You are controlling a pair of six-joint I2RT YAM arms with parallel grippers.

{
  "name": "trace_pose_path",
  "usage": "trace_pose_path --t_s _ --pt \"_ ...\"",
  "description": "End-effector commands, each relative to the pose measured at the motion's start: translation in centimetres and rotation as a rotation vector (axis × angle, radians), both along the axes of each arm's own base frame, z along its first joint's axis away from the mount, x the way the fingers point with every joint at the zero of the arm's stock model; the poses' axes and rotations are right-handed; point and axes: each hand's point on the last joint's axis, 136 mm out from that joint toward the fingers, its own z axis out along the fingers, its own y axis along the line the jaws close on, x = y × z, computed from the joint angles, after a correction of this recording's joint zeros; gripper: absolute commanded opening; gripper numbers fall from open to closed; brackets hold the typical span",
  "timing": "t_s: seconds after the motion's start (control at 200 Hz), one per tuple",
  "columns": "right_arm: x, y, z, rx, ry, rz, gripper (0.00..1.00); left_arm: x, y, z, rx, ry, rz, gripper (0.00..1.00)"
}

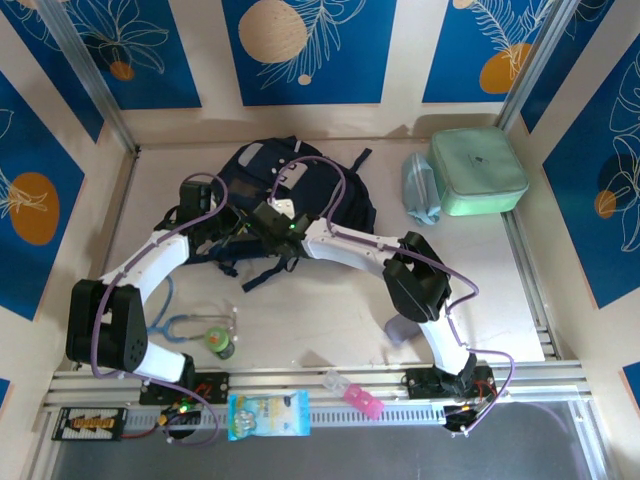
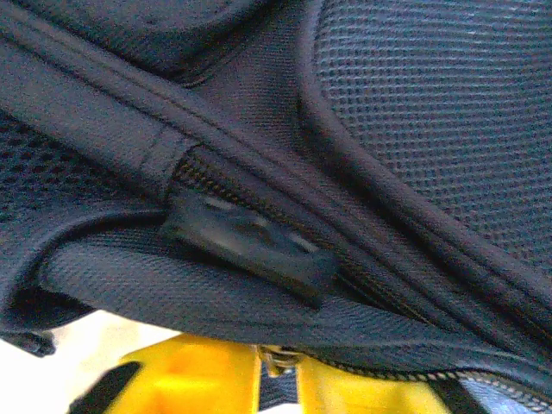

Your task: Pack books, pencil case, and school supplies into a backpack

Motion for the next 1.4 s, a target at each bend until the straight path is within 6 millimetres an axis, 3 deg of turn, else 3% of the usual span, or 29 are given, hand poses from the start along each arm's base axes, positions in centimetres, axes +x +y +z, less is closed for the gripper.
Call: trace_pose_path --t_s 0.0,0.14,0.225,0.495,0.57,0.635,1.0,1.23,1.395 --pt "1.7 0.1 1.3 0.009 -0.066 -0.053 0.11 0.3 -1.9 3.8 -0.075 -0.094 -0.069 0.00" --pt "0.6 -1.5 1.0 -0.026 -0.038 -0.074 0.07 0.4 -1.6 3.6 -0.058 -0.092 -0.058 0.00" --pt "-0.6 -3.6 0.9 -0.056 -0.026 -0.088 0.07 0.5 -1.1 3.2 -0.030 -0.090 -0.039 0.00" --pt "-5.4 -14.2 -1.5 -0.163 0.081 -0.239 0.09 1.2 -0.9 1.4 -0.013 -0.064 -0.032 0.00" --pt "-6.1 -16.1 -1.9 -0.182 0.095 -0.277 0.09 1.3 -0.9 1.3 -0.014 -0.065 -0.031 0.00" --pt "-6.1 -16.4 -1.8 -0.171 0.095 -0.278 0.10 1.4 -0.9 1.2 -0.017 -0.064 -0.032 0.00" --pt "-3.3 -12.8 -1.1 -0.105 0.045 -0.199 0.15 1.5 -1.3 1.3 -0.028 -0.060 -0.047 0.00" --pt "-3.8 -14.3 -1.4 -0.139 0.035 -0.197 0.05 1.8 -1.1 1.0 -0.009 -0.060 -0.050 0.00" --pt "-3.7 -17.4 -1.3 -0.214 0.004 -0.158 0.06 3.3 -0.2 0.3 0.042 -0.075 -0.042 0.00"
